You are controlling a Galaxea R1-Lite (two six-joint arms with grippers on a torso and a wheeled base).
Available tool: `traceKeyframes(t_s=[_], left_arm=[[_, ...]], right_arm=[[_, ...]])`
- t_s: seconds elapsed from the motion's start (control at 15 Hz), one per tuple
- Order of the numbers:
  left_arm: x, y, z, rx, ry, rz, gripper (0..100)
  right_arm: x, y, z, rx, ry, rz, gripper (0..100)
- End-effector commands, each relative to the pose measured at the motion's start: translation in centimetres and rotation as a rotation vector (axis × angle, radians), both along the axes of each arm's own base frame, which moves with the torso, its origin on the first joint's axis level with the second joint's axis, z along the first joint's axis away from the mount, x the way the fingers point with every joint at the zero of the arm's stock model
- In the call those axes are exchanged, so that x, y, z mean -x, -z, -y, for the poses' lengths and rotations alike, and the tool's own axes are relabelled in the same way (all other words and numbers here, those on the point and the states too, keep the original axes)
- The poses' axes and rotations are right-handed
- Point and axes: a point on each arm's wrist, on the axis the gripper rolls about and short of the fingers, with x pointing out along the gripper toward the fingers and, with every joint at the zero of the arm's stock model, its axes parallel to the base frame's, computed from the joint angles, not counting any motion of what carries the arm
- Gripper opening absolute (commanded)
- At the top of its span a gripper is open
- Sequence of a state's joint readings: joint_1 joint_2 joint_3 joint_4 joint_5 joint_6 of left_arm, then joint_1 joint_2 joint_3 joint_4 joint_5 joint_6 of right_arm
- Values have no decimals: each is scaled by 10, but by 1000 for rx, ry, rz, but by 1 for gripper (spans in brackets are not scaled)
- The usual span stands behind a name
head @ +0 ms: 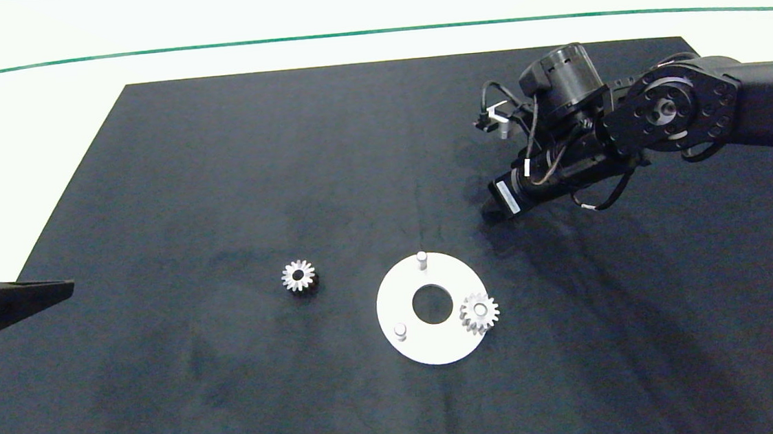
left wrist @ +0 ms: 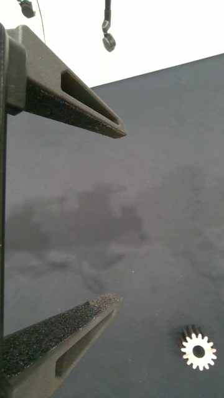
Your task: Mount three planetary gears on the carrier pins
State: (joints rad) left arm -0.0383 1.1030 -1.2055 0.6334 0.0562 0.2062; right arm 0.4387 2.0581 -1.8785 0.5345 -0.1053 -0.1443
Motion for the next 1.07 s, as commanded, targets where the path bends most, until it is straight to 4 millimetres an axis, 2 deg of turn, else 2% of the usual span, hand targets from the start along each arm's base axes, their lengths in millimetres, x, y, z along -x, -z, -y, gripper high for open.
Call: traceKeyframes(t_s=[0.07, 0.27, 0.33, 0.47, 0.6, 1.07], left_arm=[[0, 0, 0, -1, 0, -5, 100], [0, 0, 0, -1, 0, -5, 100], [0, 1, 0, -1, 0, -6, 100], [0, 1, 0, -1, 2, -6, 100], [0, 1, 0, -1, 2, -6, 100], [0, 1, 0, -1, 3, -8, 100]], right_arm=[[4, 3, -4, 1, -20, -16, 40], [10, 2, -7, 3, -28, -16, 34], [19, -7, -10, -3, -43, 3, 31], [39, -21, -23, -19, -95, 33, 28], [53, -27, -41, -44, -135, 43, 24], [69, -15, -97, -71, -249, 20, 22]])
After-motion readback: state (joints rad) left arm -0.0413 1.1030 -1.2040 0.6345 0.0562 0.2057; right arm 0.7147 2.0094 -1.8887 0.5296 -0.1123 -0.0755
